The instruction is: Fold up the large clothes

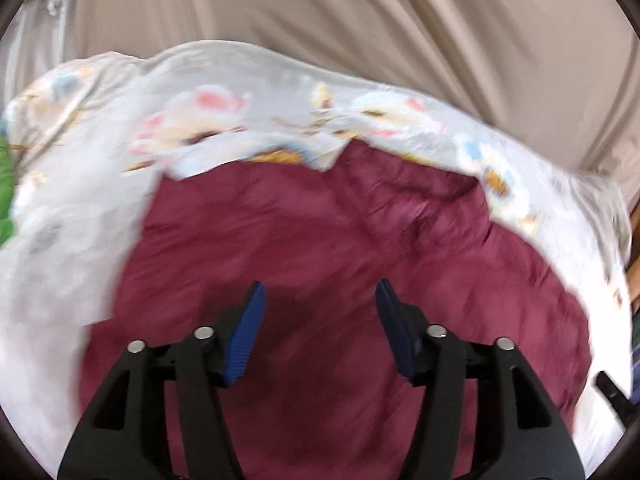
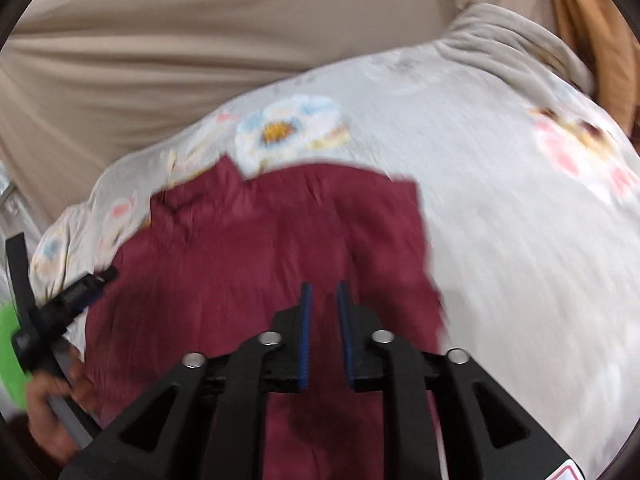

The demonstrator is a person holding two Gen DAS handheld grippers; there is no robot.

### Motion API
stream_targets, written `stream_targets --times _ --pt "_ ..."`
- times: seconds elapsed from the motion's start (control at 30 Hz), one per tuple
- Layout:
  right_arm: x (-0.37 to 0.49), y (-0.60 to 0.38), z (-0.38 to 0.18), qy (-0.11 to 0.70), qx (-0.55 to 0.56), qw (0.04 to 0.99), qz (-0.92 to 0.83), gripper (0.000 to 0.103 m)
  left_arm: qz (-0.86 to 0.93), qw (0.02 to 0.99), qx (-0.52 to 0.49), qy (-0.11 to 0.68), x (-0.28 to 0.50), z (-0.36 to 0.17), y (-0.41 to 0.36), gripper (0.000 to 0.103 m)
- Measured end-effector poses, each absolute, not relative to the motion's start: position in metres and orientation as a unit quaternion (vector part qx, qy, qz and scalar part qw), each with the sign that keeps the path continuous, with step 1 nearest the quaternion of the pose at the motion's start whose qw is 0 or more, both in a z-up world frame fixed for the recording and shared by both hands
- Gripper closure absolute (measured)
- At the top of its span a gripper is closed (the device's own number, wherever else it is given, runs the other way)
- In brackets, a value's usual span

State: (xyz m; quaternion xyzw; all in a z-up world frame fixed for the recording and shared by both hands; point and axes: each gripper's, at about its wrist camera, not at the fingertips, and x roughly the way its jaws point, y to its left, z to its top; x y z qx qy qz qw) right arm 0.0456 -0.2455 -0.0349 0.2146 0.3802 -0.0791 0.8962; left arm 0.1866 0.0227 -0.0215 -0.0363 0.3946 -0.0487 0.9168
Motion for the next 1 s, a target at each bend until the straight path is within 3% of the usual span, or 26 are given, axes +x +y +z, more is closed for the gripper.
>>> stream_targets --times 0.13,0.2,0.27,0.43,0.73,0.77,0.87,0.9,0.93,1.0 --pt "-0.045 -0.248 -0.043 0.408 0.22 0.88 -0.106 0.051 -0.022 0.906 0.015 0.423 0.133 -0.026 0.07 0.036" --pt "-0.08 -0.246 -0.052 0.427 0.224 0.869 -0.111 0.045 -0.003 0.892 0.011 0.453 0.101 -0.032 0.102 0.028" --pt "-0.113 -0.245 -0.061 0.45 0.233 0.854 -0.122 0.044 0.012 0.879 -0.011 0.477 0.074 -0.038 0.132 0.023" --pt "-0.169 -0.241 -0.083 0.478 0.275 0.824 -0.129 0.041 0.039 0.849 -0.03 0.525 0.02 -0.059 0.186 0.022" --pt "-0.201 -0.234 -0.107 0.458 0.346 0.809 -0.129 0.039 0.016 0.812 -0.151 0.563 -0.019 -0.093 0.239 0.021" --pt "-0.201 -0.236 -0.107 0.456 0.352 0.807 -0.129 0.039 0.01 0.813 -0.15 0.563 -0.02 -0.094 0.239 0.025" --pt "-0.201 -0.242 -0.108 0.449 0.382 0.798 -0.127 0.038 -0.031 0.811 -0.149 0.565 -0.022 -0.089 0.231 0.057" --pt "-0.201 -0.243 -0.108 0.448 0.388 0.796 -0.123 0.043 -0.04 0.809 -0.146 0.568 -0.022 -0.086 0.228 0.069" --pt "-0.2 -0.242 -0.107 0.451 0.391 0.794 -0.115 0.061 -0.05 0.81 -0.138 0.568 -0.024 -0.082 0.224 0.075" --pt "-0.198 -0.24 -0.107 0.458 0.392 0.792 -0.099 0.084 -0.061 0.813 -0.126 0.565 -0.027 -0.074 0.22 0.093"
